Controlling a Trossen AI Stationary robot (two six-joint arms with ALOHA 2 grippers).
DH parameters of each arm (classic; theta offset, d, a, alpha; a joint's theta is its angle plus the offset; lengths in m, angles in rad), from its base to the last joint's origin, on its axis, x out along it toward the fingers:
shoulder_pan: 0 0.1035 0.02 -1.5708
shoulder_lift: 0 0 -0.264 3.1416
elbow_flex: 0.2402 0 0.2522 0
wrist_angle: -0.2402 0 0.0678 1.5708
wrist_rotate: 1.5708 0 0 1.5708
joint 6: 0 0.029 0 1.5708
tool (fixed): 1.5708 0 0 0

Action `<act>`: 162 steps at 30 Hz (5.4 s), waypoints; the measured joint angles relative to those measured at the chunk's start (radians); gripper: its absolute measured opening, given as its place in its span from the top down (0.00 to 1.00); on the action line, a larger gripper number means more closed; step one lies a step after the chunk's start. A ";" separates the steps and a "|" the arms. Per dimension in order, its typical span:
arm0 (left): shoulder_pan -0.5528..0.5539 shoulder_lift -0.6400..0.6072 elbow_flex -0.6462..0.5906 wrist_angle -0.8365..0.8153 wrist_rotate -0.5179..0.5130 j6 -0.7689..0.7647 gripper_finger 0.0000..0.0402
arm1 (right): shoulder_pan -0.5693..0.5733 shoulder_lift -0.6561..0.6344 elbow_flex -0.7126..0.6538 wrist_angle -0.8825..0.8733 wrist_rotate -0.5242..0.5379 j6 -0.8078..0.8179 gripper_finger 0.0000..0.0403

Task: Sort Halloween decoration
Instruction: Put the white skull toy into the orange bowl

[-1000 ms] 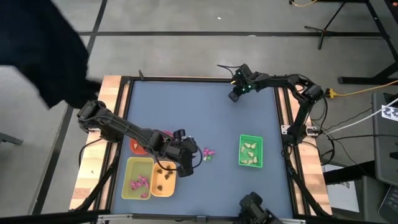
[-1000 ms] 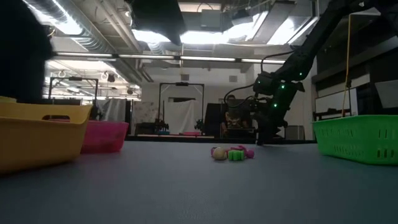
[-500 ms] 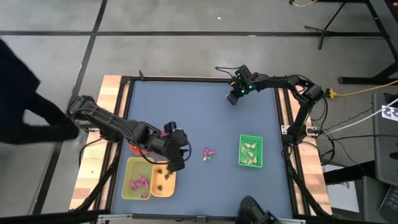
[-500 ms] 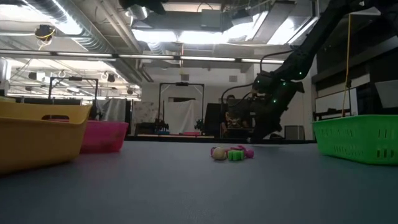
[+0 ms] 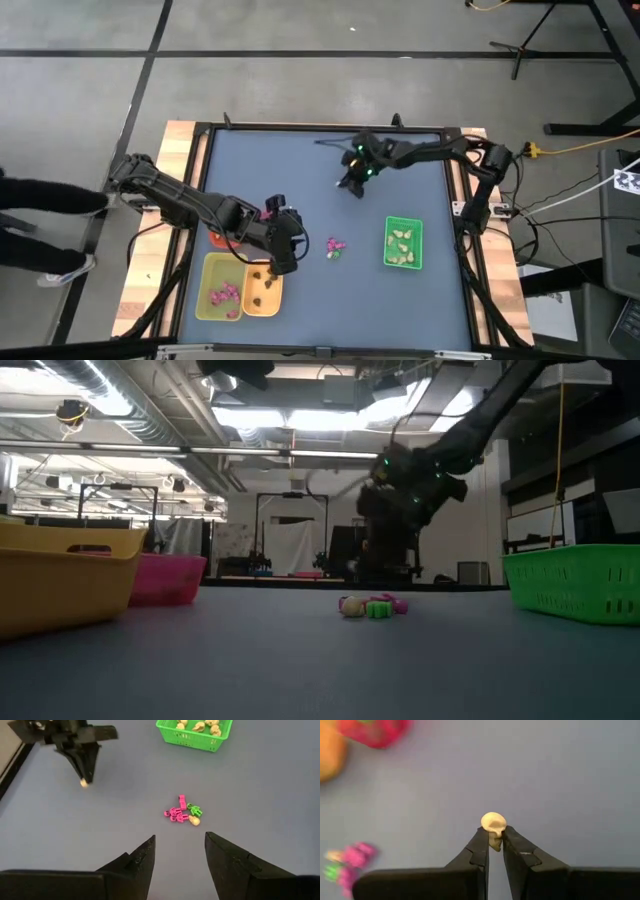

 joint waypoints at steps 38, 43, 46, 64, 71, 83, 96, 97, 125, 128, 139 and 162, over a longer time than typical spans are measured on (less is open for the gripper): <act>-0.005 0.001 0.000 0.217 0.013 0.489 0.61 | 0.380 -0.003 0.002 0.849 -0.384 0.756 0.91; -0.005 0.001 0.000 0.217 0.014 0.489 0.61 | 0.380 -0.003 0.002 0.959 -0.415 0.805 0.91; -0.005 0.001 0.001 0.222 0.011 0.489 0.61 | 0.380 -0.003 0.002 0.986 -0.416 0.812 0.91; 0.022 0.001 0.001 0.252 0.003 0.487 0.61 | 0.380 -0.003 0.002 0.999 -0.417 0.803 0.91; 0.036 0.001 0.001 0.252 0.052 0.487 0.61 | 0.380 -0.003 0.002 0.997 -0.417 0.804 0.91; 0.038 0.001 0.001 0.242 0.055 0.490 0.61 | 0.380 -0.003 0.002 1.032 -0.433 0.806 0.91; 0.042 0.001 0.001 0.242 0.053 0.490 0.61 | 0.380 -0.003 0.002 1.054 -0.439 0.813 0.91; 0.042 0.001 0.001 0.242 0.053 0.490 0.61 | 0.379 -0.003 0.002 1.054 -0.439 0.813 0.91; 0.043 0.001 0.000 0.242 0.055 0.543 0.86 | 0.379 -0.003 0.002 1.047 -0.435 0.814 0.91; 0.043 0.001 0.000 0.242 0.055 0.544 0.89 | 0.379 -0.003 0.002 1.046 -0.435 0.814 0.91; 0.043 0.001 0.000 0.241 0.054 0.544 0.90 | 0.380 -0.003 0.002 1.047 -0.427 0.814 0.91; 0.036 0.001 -0.001 0.224 0.055 0.493 0.90 | 0.378 -0.003 0.002 0.953 -0.437 0.802 0.56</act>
